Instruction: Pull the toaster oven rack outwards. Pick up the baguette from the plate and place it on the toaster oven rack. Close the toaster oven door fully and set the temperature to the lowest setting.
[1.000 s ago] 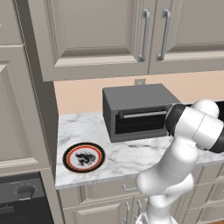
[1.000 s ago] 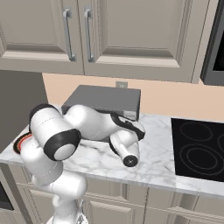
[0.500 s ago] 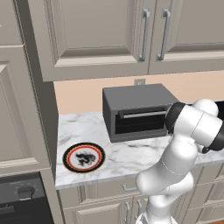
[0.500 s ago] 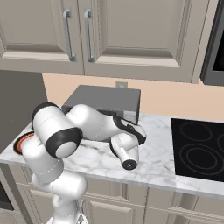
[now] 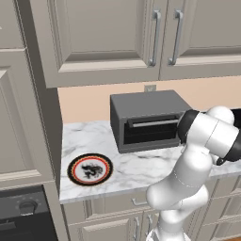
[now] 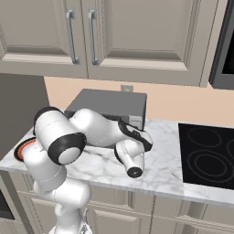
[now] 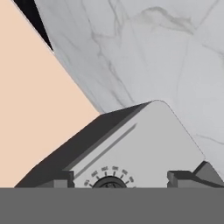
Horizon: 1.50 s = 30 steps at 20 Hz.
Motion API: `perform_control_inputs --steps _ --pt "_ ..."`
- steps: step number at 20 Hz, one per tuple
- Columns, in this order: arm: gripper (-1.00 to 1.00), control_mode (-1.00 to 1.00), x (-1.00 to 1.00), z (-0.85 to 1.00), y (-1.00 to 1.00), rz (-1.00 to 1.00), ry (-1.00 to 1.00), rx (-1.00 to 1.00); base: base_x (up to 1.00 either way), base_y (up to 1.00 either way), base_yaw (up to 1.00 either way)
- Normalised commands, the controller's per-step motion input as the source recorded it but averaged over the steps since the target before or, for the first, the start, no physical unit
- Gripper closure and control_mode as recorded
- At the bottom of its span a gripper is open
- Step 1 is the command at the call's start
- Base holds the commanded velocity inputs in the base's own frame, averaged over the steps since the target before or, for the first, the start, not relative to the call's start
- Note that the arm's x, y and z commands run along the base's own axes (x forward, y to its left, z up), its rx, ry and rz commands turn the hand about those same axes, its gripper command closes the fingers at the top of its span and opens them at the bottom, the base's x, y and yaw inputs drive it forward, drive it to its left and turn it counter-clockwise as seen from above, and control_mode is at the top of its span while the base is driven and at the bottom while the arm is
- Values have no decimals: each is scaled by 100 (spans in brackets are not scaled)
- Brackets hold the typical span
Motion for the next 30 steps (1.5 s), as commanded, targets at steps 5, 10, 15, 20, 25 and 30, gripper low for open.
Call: perform_control_inputs --steps 5,10,15,20,25,30 --pt "-100 -100 16 -1 36 -11 -8 0 0 0 0" --pt "-100 -100 24 0 21 -5 -1 0 0 0 0" --pt "-100 -100 36 0 3 0 -5 0 0 0 0" --pt "100 -100 30 0 0 0 -6 0 0 0 0" --pt "100 -100 30 0 0 0 -6 0 0 0 0" --pt "100 -100 12 0 3 0 -2 0 0 0 0"
